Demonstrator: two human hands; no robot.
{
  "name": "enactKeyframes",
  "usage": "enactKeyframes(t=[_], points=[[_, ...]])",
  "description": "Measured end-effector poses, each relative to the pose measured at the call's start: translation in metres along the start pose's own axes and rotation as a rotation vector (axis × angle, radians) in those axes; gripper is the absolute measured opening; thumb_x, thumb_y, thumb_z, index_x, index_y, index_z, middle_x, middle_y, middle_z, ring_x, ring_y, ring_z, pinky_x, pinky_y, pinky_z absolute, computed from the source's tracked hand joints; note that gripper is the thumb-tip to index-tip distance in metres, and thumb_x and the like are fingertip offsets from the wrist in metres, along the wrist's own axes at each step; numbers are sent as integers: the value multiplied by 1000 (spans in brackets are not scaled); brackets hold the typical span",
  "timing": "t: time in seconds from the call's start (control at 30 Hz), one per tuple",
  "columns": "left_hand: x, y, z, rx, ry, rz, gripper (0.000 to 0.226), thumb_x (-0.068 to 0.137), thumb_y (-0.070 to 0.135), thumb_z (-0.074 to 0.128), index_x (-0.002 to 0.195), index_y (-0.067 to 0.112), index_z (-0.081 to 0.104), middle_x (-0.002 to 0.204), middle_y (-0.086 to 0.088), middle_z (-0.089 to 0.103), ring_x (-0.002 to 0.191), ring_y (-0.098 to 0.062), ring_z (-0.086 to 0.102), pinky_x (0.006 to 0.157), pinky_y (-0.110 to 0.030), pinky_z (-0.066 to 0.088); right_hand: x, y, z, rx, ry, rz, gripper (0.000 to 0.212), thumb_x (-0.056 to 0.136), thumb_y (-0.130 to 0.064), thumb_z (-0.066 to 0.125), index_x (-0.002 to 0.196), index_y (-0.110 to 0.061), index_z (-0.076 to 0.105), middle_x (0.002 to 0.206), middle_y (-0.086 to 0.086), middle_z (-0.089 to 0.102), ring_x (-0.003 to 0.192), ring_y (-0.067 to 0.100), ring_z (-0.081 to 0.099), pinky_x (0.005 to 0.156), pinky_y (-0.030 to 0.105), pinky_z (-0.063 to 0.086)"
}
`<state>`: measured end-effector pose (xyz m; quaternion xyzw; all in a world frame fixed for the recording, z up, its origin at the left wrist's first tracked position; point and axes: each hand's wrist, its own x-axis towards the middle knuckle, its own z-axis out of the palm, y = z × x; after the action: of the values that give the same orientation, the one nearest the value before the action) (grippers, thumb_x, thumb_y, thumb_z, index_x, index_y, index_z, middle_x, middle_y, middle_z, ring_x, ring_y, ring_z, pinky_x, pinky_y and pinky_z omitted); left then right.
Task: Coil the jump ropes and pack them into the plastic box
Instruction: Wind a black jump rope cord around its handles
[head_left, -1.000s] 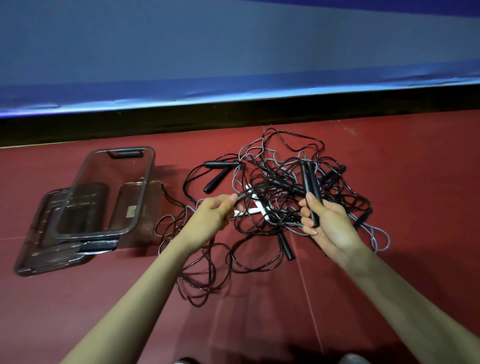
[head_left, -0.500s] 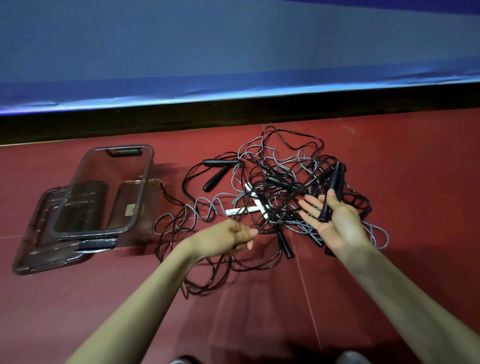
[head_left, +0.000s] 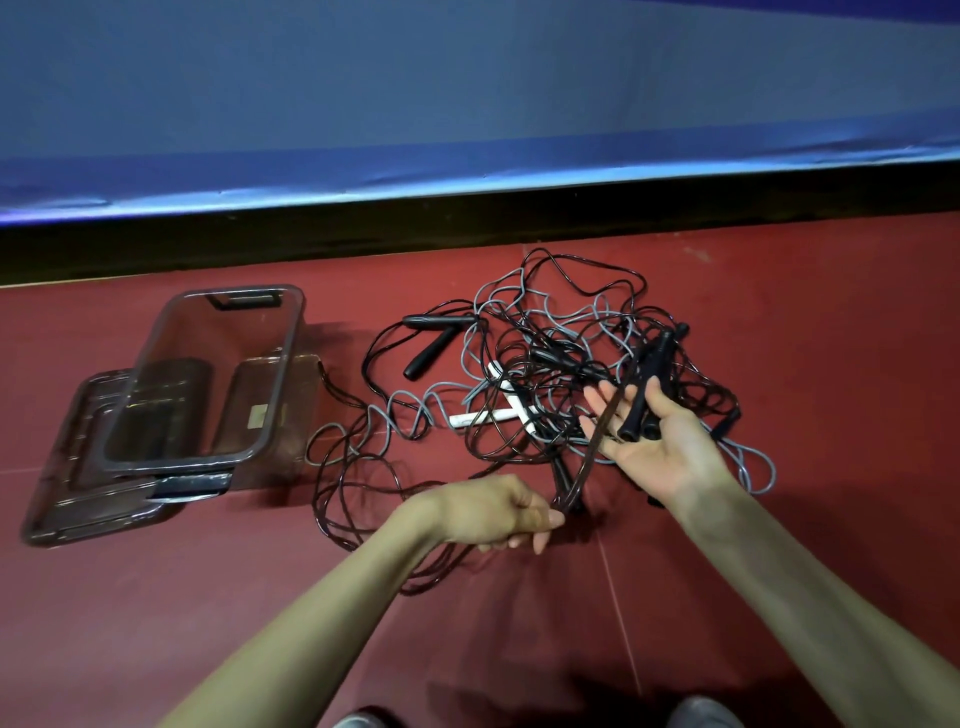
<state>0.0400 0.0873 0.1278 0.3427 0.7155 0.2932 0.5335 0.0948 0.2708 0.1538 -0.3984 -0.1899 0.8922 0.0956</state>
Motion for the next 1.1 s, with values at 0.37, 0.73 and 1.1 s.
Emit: enactKeyframes(t=[0.37,0.73,1.1], points=[[-26,-18,-27,2,272,7,34,92,40,61,69,16,61,61,-5,38,55,-13,34,56,-27,30,-5,-3,1,-291,-207,-58,29,101,-23,45,77,-8,49,70,8,58,41,7,36,37,16,29],[-50,9,-65,158,699,280,7,88,25,68,82,25,66,63,20,59,59,0,51,60,-20,41,-7,5,-9,-1148,-428,-199,24,103,-19,45,85,-5,53,71,7,56,46,9,39,78,38,43],[-41,14,-55,848,996,313,22,91,46,32,96,27,41,96,5,54,86,-16,47,46,-29,39,-38,15,14,-1567,-709,-74,26,101,-14,47,76,-6,52,52,-9,55,45,9,38,58,31,35]])
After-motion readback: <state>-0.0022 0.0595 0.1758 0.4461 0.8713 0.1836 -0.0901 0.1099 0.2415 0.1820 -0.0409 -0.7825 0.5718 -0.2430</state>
